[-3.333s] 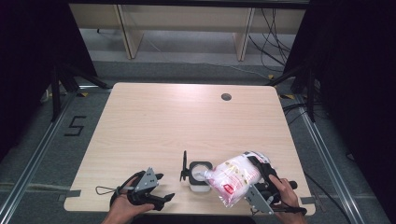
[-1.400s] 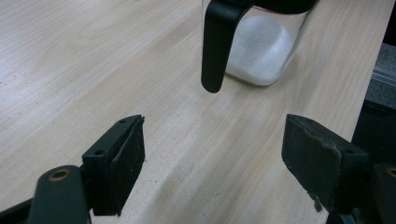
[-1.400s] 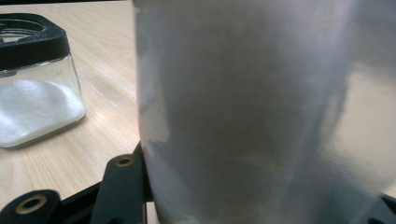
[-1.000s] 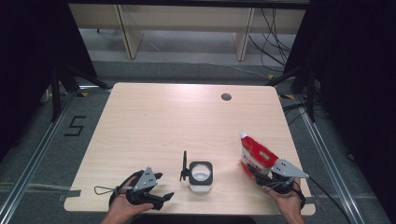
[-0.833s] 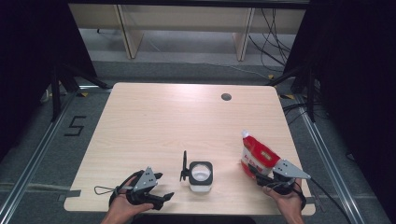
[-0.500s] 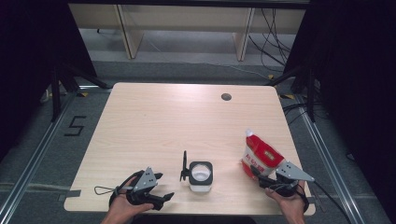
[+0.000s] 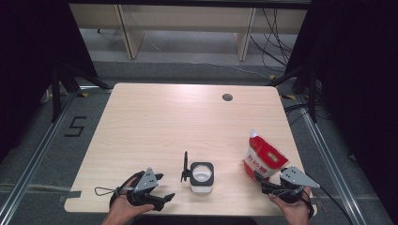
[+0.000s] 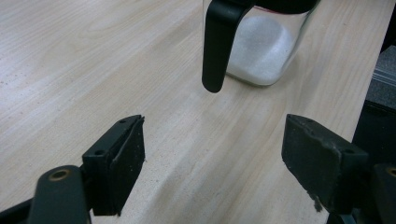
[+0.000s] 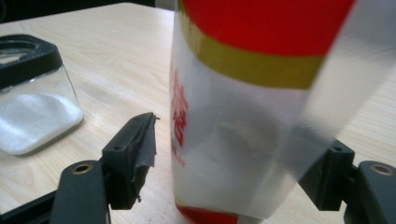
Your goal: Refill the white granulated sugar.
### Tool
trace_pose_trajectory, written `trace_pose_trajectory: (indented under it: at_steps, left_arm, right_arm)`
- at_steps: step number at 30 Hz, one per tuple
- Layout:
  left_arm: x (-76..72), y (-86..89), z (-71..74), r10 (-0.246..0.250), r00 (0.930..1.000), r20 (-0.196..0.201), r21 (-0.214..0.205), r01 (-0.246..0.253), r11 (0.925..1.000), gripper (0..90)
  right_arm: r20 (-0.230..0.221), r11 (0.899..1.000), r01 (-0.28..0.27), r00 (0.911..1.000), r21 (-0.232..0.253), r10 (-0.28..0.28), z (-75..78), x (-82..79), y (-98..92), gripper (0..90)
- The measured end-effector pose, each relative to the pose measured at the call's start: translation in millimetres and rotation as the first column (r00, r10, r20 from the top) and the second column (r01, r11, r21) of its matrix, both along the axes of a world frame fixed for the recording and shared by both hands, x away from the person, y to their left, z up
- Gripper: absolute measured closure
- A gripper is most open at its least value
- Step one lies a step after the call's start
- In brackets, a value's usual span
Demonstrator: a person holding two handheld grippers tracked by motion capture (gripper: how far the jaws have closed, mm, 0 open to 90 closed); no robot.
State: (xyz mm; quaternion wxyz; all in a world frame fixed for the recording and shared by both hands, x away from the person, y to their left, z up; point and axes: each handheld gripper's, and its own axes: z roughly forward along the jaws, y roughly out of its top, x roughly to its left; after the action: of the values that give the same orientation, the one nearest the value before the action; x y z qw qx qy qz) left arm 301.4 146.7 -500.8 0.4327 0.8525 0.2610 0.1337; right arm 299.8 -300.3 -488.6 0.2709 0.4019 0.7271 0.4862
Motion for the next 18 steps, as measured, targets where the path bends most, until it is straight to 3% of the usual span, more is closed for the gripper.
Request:
trace_pose_trajectory:
  at_steps: [3,4,11,13,15,18]
  left_arm:
    - [0.0,-0.1,-0.1,0.0,1.0,0.0,0.0,0.0,1.0,21.0]
    - [0.0,0.0,-0.1,0.0,1.0,0.0,0.0,0.0,1.0,21.0]
    - [-1.1,-0.6,-0.4,0.018,0.9996,-0.02,-0.013,-0.018,0.9998,21.0]
    - [-0.8,0.6,0.5,0.02,0.9996,-0.021,0.007,-0.02,0.9998,21.0]
    - [-0.8,0.3,0.3,0.019,0.9995,-0.025,0.004,-0.019,0.9998,20.9]
    - [-1.2,-0.8,-0.6,0.021,0.9995,-0.025,-0.016,-0.021,0.9996,20.9]
  right_arm:
    - [0.01,1.0,0.007,0.9999,0.005,-0.008,1.6,-2.2,-0.9,29.0]
    - [0.013,1.0,0.021,0.9997,-0.019,-0.021,2.9,-4.9,-1.2,28.6]
    - [0.029,0.998,0.054,0.9982,-0.043,-0.053,5.9,-14.5,-6.7,28.1]
    - [0.027,0.996,0.069,0.9973,-0.059,-0.067,6.0,-17.3,-9.8,26.8]
    - [-0.003,0.996,0.08,0.9968,-0.031,-0.08,6.7,-22.5,-10.7,26.8]
    - [0.022,0.994,0.098,0.995,-0.051,-0.097,7.7,-25.2,-13.2,27.1]
